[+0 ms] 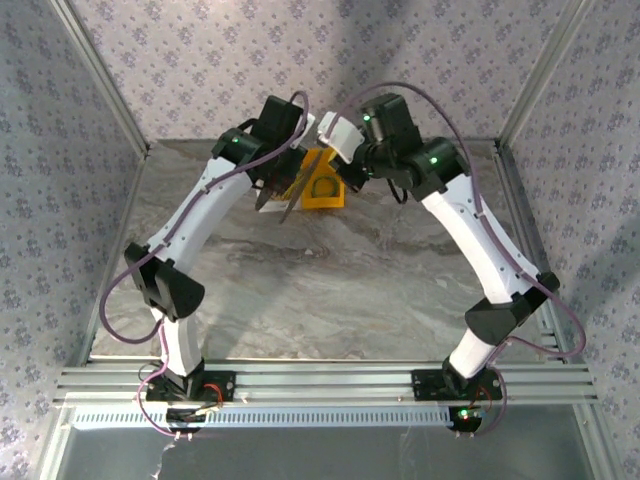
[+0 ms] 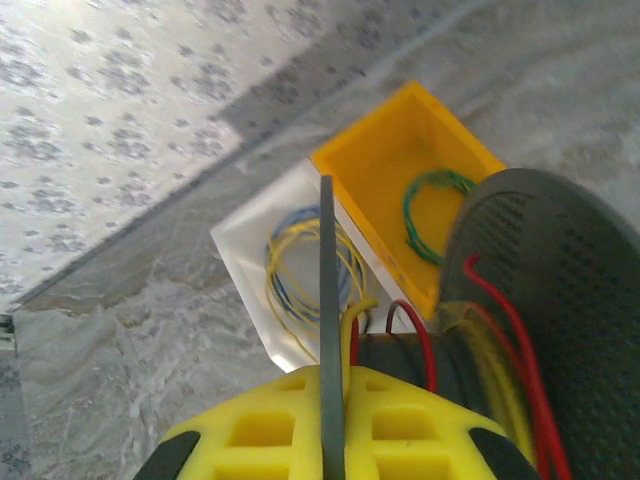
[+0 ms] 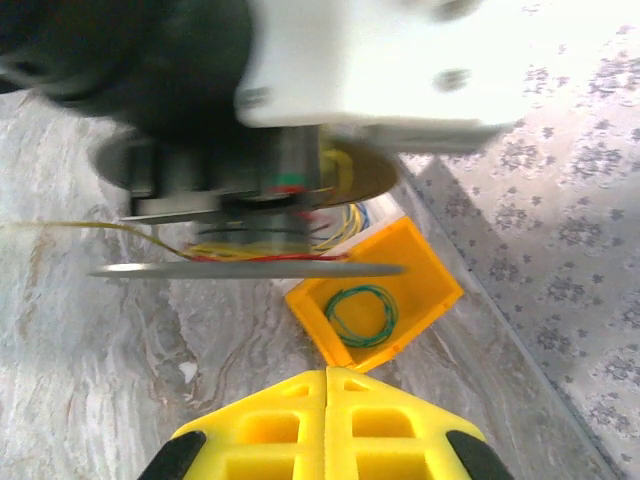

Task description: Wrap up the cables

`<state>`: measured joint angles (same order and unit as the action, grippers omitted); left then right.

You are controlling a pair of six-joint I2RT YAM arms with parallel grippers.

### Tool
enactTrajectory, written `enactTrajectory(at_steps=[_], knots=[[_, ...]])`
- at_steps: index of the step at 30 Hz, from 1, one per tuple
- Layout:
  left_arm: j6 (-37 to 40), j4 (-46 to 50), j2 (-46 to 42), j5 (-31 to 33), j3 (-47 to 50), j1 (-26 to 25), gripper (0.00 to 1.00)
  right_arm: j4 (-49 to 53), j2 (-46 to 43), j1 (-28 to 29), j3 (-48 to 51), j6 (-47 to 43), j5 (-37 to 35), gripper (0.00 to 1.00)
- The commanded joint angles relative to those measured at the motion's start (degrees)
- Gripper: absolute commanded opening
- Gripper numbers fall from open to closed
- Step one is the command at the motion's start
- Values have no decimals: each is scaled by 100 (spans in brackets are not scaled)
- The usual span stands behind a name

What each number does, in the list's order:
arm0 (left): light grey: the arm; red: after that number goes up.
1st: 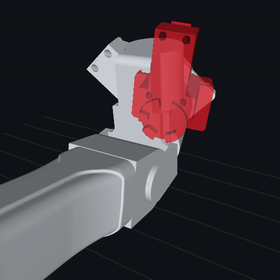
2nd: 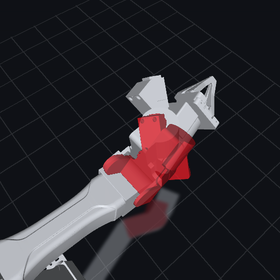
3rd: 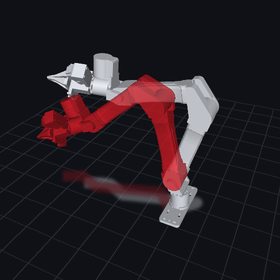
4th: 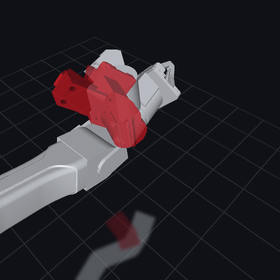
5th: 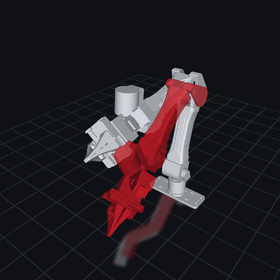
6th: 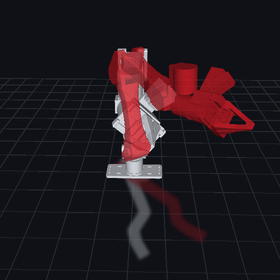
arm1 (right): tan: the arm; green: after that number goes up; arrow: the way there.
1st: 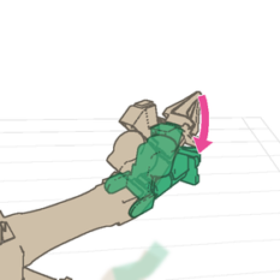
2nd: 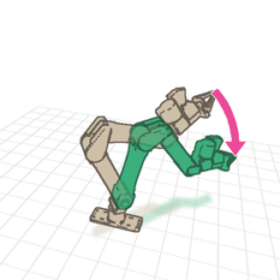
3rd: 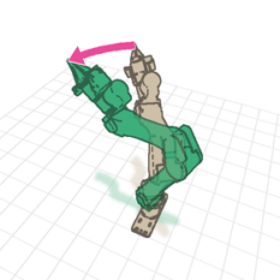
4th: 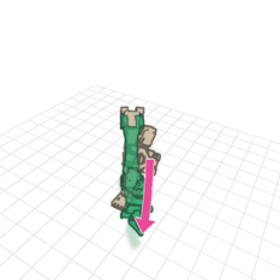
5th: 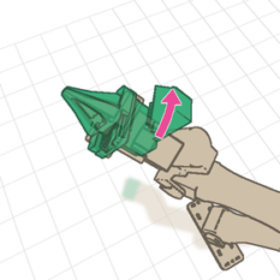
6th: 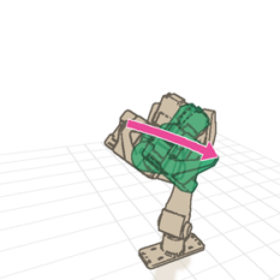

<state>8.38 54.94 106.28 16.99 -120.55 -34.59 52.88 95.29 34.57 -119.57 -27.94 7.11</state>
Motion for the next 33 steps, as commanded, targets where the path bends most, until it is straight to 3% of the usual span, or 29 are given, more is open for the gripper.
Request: enactTrajectory(at_steps=[1,5,10,16,21,24,27,33], knots=[[709,517,-573,-681,224,74,0,-220,-231,-474,-313,-46,635,0],[1107,923,-803,-1083,454,42,0,-252,-114,-827,-306,13,1064,0],[937,817,-960,-721,578,52,0,-364,-180,-901,167,35,1368,0],[432,658,-1131,-1568,-133,293,0,-1086,-705,-1296,1419,756,2216,0],[41,1011,-1092,-2781,-1372,626,0,-1814,-1208,-1954,2648,1486,3211,49],[-152,1047,-1147,-3437,-1750,799,0,-2302,-1359,-2290,3197,1827,3781,70],[-374,842,-1289,-4097,-1784,958,0,-2449,-1370,-2495,3499,1941,4492,83],[-724,482,-1421,-4872,-1761,1129,0,-3044,-1246,-2538,3729,2471,4917,90]])
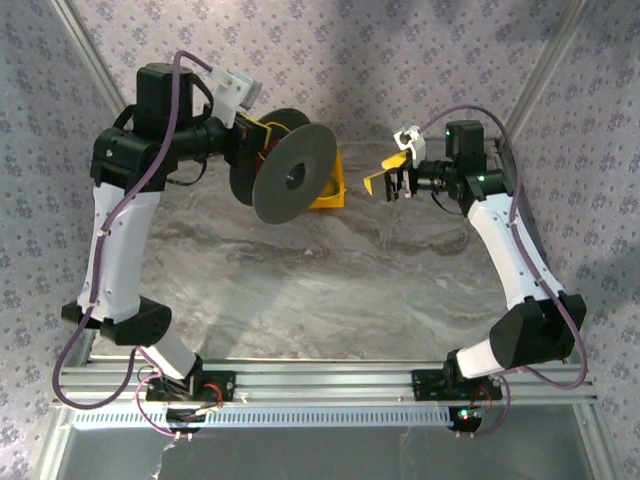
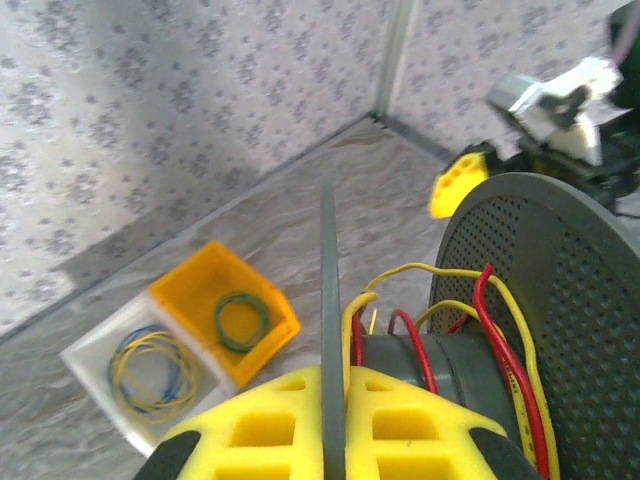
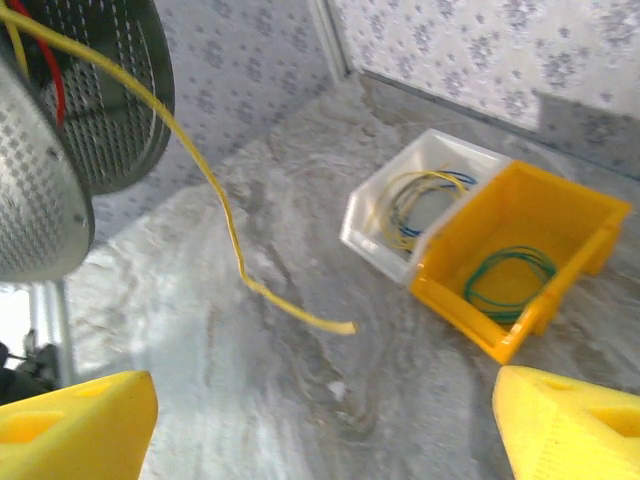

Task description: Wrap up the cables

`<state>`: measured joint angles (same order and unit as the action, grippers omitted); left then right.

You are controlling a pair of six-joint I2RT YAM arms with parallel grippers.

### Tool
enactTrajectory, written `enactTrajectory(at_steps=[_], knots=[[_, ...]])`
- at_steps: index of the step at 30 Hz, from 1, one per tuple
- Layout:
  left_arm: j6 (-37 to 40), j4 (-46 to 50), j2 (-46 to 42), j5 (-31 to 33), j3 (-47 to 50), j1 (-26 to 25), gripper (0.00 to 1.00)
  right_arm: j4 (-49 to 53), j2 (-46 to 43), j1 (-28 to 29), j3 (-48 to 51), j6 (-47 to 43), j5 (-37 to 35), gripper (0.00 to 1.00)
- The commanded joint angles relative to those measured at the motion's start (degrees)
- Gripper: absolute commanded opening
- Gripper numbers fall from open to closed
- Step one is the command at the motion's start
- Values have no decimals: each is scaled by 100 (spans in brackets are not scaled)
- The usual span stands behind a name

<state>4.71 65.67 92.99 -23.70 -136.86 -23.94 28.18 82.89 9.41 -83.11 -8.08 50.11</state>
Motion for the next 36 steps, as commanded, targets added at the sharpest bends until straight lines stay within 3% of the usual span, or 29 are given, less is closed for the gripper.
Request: enactTrajectory(at_steps=[1,11,21,24,27,36], knots=[[-385,-629,-103,-839,-126,70,0,-685,53,-9,91,623,717,91],[-688,-1017,-224,-1148,-135,171,0,-969,615,314,244,1081,623,92],[-800,-1153,-229,-1154,-122,249,0,-1307,583,326,656,1297,606,72],[-808,-1179,-229,-1176,-102,259,0,-1457,505,303,785,1385,597,61],[-823,-1213,-229,-1172,-59,259,0,-1511,495,288,811,1436,612,43],[-875,-1341,-279,-1224,94,276,0,-1607,380,246,894,1502,562,12]])
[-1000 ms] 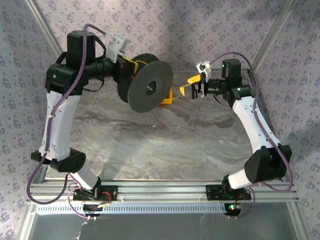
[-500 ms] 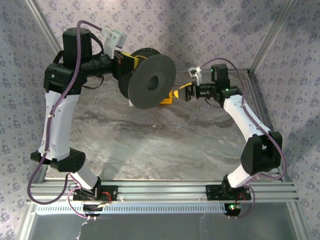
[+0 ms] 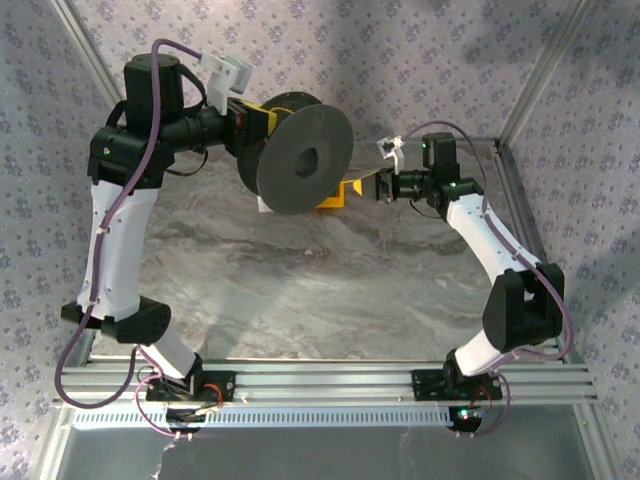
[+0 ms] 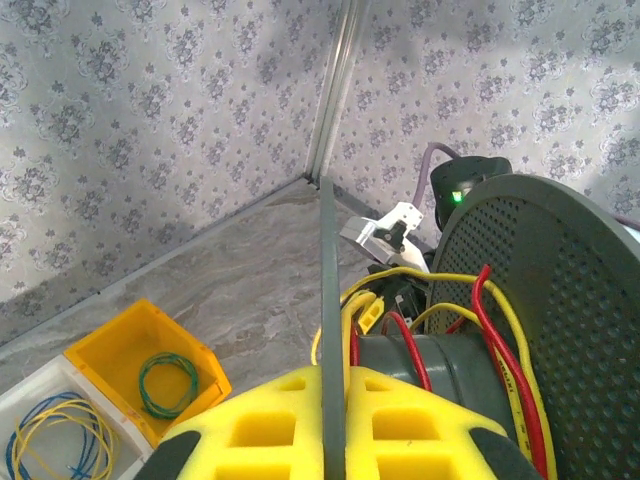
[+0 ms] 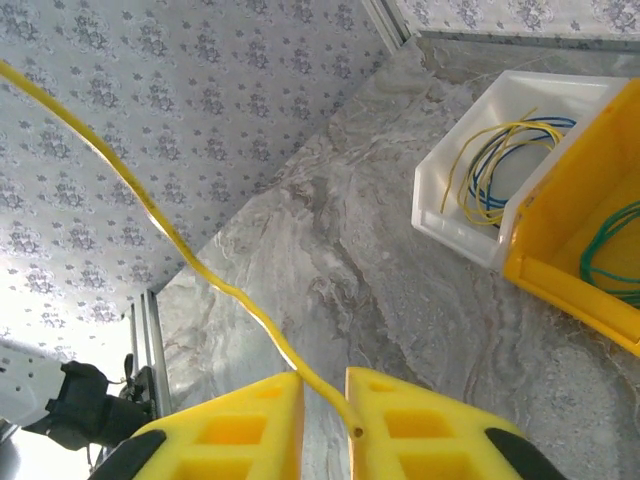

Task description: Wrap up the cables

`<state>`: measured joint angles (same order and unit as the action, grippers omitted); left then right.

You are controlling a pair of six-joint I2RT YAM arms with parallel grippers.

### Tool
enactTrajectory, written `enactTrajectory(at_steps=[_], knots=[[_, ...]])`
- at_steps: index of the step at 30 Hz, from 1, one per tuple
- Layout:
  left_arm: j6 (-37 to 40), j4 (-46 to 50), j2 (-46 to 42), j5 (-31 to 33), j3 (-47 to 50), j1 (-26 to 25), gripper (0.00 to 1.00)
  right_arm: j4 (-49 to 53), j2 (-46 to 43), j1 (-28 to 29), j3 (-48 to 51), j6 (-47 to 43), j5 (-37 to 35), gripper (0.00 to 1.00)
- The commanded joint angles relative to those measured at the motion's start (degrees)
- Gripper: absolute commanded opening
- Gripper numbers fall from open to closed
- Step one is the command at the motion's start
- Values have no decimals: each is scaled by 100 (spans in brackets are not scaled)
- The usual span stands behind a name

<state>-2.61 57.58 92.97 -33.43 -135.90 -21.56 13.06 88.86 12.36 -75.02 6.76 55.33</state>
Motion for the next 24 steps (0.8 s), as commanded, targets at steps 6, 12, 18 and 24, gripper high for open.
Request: enactTrajectory(at_steps=[6,12,18,24], knots=[[-213,-701,-331,-302,184,90,0,-119,-390,-161,257,0,38,0],[-295,-817,-341,-392,265,117,0,-236,-465,-293,392,99,181,55],[-341,-864,-354,-423,318,117,0,-527,-405,-252,359,316,312,73],[-412,-937,-376,-462,371,117,0,-682,-277,-148,231,446,312,71]])
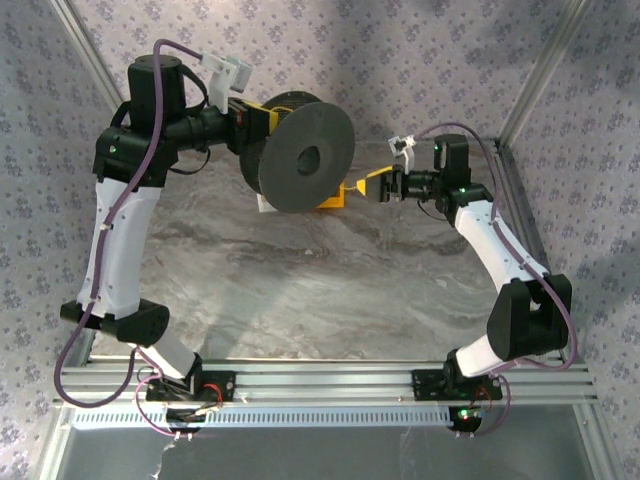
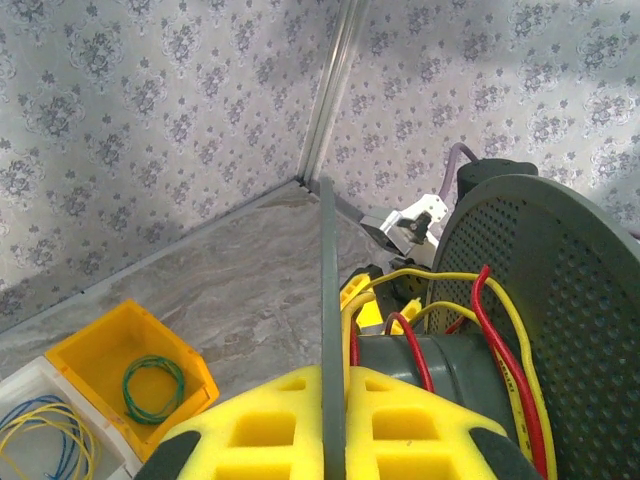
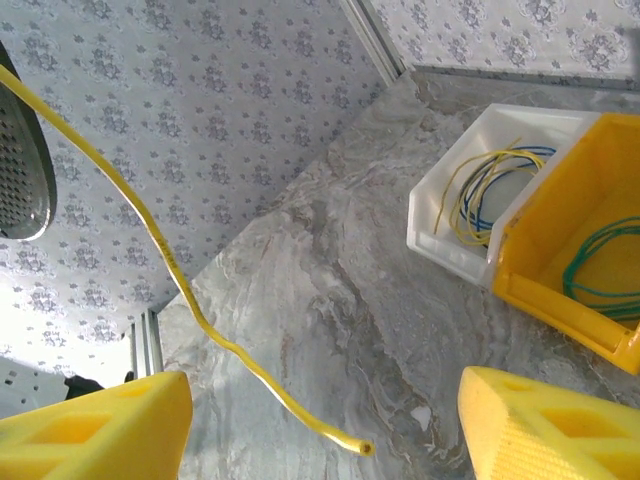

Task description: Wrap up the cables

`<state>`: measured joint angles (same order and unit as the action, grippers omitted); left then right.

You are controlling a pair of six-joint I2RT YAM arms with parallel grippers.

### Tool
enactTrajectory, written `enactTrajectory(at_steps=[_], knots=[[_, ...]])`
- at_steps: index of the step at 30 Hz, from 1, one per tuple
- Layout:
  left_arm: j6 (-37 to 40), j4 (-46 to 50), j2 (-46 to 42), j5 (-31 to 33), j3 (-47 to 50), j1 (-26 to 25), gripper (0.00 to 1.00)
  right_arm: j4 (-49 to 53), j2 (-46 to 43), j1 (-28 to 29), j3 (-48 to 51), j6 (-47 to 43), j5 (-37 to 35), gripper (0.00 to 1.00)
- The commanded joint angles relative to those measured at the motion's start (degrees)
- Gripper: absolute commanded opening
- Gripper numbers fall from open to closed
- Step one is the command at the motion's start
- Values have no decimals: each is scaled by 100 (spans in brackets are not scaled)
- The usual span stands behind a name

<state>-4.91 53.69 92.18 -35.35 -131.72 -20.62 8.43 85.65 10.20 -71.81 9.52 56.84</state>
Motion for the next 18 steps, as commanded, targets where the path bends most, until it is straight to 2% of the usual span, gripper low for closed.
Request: enactTrajectory(at_steps=[1,12,18], knots=[[-187,-556,-299,-270,-42,23,0,-242,61,94,-111,190,161,70],[-215,-632,-324,-270,-47,23,0,-326,156,270,-167,268,104,48],[-205,-631,-316,-279,-47,27,0,-395,154,269,-193,329,84,27]])
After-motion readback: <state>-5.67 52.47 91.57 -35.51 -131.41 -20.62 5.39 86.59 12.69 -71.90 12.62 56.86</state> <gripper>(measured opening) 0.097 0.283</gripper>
